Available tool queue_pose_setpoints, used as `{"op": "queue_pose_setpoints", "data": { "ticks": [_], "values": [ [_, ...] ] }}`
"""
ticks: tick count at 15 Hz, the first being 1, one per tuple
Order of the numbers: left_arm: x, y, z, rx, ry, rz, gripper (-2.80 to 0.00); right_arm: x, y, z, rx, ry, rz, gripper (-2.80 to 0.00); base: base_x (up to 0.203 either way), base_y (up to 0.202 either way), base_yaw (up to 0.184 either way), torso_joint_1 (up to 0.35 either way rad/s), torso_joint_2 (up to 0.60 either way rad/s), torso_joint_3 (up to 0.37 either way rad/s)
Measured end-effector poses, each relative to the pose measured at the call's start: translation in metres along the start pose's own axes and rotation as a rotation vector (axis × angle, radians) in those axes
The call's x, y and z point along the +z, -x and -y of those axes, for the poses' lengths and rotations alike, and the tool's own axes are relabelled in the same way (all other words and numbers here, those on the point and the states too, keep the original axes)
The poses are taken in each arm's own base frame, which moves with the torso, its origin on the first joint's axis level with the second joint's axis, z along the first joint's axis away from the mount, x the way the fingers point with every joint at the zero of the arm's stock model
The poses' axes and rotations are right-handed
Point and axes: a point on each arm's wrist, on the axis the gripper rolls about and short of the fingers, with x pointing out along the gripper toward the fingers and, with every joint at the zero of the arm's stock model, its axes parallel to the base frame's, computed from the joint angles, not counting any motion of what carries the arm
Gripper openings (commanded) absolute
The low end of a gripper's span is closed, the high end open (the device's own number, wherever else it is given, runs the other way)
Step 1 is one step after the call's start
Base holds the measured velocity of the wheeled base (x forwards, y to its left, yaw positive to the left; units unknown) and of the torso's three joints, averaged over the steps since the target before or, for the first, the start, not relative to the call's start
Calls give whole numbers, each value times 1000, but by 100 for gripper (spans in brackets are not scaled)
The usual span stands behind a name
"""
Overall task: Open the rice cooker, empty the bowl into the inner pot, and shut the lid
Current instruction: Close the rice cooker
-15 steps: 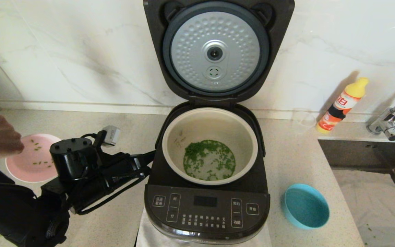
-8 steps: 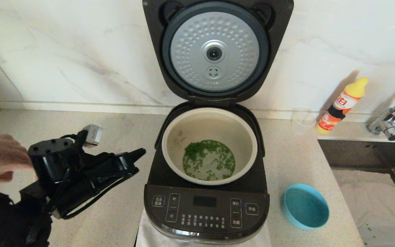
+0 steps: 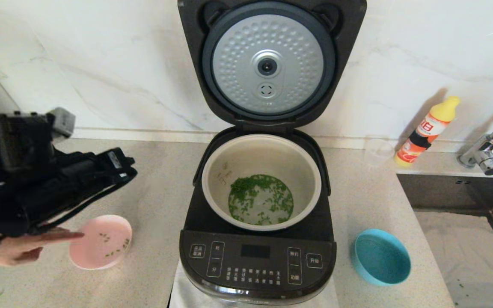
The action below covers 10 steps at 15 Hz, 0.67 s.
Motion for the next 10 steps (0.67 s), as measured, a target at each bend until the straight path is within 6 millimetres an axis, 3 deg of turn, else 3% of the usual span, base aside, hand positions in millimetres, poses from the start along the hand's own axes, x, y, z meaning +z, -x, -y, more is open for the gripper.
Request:
{"op": "queue_pose_setpoints", "data": {
  "ticks": [5, 10],
  "values": [
    [67, 43, 19, 29, -41, 93, -280, 0, 0, 0, 0, 0, 0, -280, 0, 0, 0, 0, 0, 0],
    [116, 63, 40, -199, 27, 303, -280, 0, 0, 0, 0, 0, 0, -280, 0, 0, 0, 0, 0, 0]
  ]
}}
